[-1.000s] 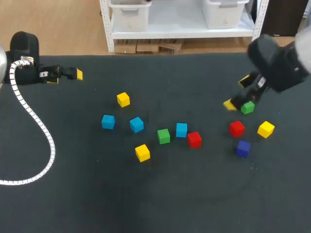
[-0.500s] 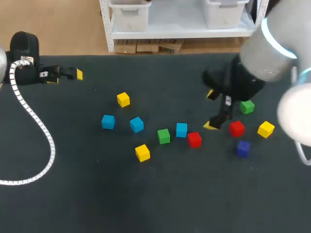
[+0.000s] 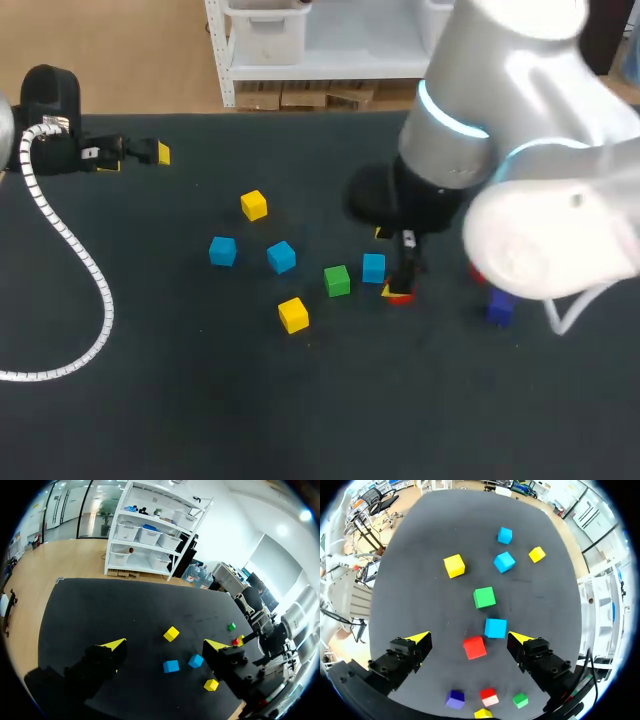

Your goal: Place the blue cubes, place green cubes on the blue cubes, place the yellow cubes on the green cubes, then place the red cubes on the yellow cubes, and place purple cube on the red cubes.

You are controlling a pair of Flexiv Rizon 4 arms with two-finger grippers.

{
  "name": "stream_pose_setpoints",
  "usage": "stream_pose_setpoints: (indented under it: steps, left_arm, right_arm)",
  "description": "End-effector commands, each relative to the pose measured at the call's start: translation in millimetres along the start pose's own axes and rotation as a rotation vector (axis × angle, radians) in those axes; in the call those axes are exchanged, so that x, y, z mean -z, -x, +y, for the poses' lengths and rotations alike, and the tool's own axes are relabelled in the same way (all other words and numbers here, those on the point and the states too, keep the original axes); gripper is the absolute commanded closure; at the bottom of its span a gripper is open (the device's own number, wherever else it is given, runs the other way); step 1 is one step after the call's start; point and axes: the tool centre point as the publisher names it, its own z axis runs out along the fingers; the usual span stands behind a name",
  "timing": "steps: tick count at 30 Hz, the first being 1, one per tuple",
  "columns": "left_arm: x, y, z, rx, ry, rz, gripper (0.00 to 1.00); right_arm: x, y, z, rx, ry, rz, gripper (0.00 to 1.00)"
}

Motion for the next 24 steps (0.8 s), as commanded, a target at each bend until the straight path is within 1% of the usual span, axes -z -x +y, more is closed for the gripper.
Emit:
stream_pose_setpoints:
  steps: [1, 5, 10, 19, 21, 23, 24]
  left_arm:
    - [0, 0.0, 0.0, 0.000, 0.000, 0.000, 0.00]
    - [0, 0.0, 0.0, 0.000, 0.000, 0.000, 0.00]
    - [0, 0.0, 0.0, 0.000, 0.000, 0.000, 0.00]
    - [0, 0.0, 0.0, 0.000, 0.000, 0.000, 0.00]
    - [0, 0.0, 0.0, 0.000, 0.000, 0.000, 0.00]
    - [0, 0.0, 0.0, 0.000, 0.000, 0.000, 0.00]
    - [0, 0.0, 0.0, 0.000, 0.000, 0.000, 0.00]
  right_arm:
    - [-20, 8, -12, -0.008, 0.001, 0.038, 0.00]
    - [-31, 9, -21, -0.008, -0.030, 0.059, 0.00]
    - [-43, 10, -31, -0.028, -0.034, 0.088, 0.00]
    - [-53, 2, -44, -0.071, -0.057, 0.124, 0.00]
    - [-55, -1, -47, -0.078, -0.068, 0.132, 0.09]
    - [-56, -5, -50, -0.085, -0.078, 0.143, 0.48]
    - [-56, -7, -51, -0.086, -0.084, 0.146, 0.52]
